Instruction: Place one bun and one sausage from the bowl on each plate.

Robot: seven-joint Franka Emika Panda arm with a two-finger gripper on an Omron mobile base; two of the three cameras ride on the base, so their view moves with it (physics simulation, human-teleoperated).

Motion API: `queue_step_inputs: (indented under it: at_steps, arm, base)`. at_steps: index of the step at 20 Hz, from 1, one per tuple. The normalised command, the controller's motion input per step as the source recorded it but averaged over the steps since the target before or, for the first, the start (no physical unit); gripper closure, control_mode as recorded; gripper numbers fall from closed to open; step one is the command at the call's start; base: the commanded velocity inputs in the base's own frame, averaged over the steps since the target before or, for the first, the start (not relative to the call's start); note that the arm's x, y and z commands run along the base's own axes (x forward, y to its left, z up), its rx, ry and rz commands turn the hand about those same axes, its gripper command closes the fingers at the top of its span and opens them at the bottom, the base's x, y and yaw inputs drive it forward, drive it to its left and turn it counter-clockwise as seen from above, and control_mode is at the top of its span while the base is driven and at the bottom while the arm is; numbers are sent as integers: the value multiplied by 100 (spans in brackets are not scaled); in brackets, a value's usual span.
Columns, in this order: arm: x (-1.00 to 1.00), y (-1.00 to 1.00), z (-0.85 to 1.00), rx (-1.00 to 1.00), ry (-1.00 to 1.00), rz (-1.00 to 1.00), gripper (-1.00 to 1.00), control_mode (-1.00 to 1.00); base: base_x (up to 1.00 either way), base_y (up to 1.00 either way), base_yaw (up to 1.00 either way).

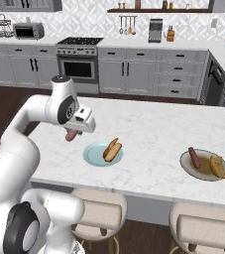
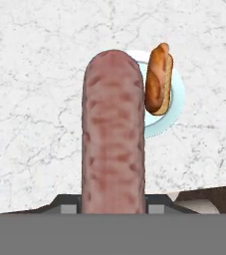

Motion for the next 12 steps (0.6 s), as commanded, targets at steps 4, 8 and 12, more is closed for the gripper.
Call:
queue_step_inputs:
  at_steps: [4, 8, 12]
  arm:
    - [81, -1, -4, 0, 0, 0, 100, -100]
    - [96, 0, -17, 0, 0, 0, 100, -100]
    - [69, 0, -49, 0, 0, 0, 100, -100]
  base:
    - [0, 0, 0]
    - [0, 0, 0]
    - [0, 0, 0]
